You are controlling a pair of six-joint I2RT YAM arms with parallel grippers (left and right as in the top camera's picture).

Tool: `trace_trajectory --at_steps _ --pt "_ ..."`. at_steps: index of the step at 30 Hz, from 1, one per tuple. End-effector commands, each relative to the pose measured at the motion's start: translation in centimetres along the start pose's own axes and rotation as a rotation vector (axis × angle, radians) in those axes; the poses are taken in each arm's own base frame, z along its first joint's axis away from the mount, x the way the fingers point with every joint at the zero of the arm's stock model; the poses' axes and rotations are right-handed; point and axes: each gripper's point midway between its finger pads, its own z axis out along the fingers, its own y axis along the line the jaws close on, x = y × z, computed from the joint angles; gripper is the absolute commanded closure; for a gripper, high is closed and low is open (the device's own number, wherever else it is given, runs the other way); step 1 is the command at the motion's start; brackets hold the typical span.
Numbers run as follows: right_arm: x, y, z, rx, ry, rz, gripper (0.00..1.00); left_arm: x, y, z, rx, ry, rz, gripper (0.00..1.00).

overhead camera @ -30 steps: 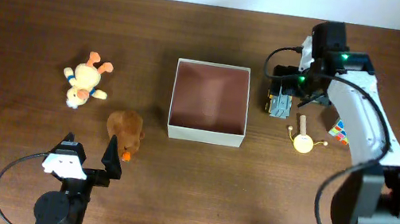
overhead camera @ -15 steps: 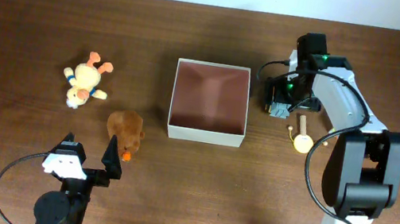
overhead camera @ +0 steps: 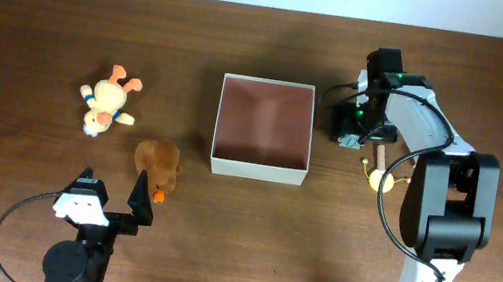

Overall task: Pack container
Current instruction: 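Move the right gripper over the yellow-grey toy truck and lower, then close the right gripper on the toy truck and lift it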

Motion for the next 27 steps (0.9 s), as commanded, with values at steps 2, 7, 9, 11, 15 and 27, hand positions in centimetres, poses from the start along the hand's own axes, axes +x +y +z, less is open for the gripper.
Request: trace_trajectory --at_steps 2,7,9,11,15,27 --pt "-0.2 -0.3 0.7 0.004 0.007 0.001 0.21 0.2 0.0 0.0 0.006 0.001 0.019 0.01" --pt "-0.1 -0.3 0.7 0.007 0.011 0.001 0.27 0.2 0.0 0.0 0.005 0.002 0.019 0.01" --pt "0.0 -0.3 0.7 0.007 0.013 0.002 0.27 0.2 0.0 0.0 0.006 0.002 0.019 0.01" --pt "0.0 -0.3 0.7 0.007 0.013 0.001 0.28 0.2 0.0 0.0 0.006 0.001 0.019 0.01" --pt "0.0 -0.3 0.6 0.007 0.015 0.001 0.32 0.2 0.0 0.0 0.006 0.001 0.019 0.01" --pt "-1.0 -0.2 -1.4 0.010 -0.003 0.000 0.40 0.2 0.0 0.0 0.006 0.001 0.019 0.01"
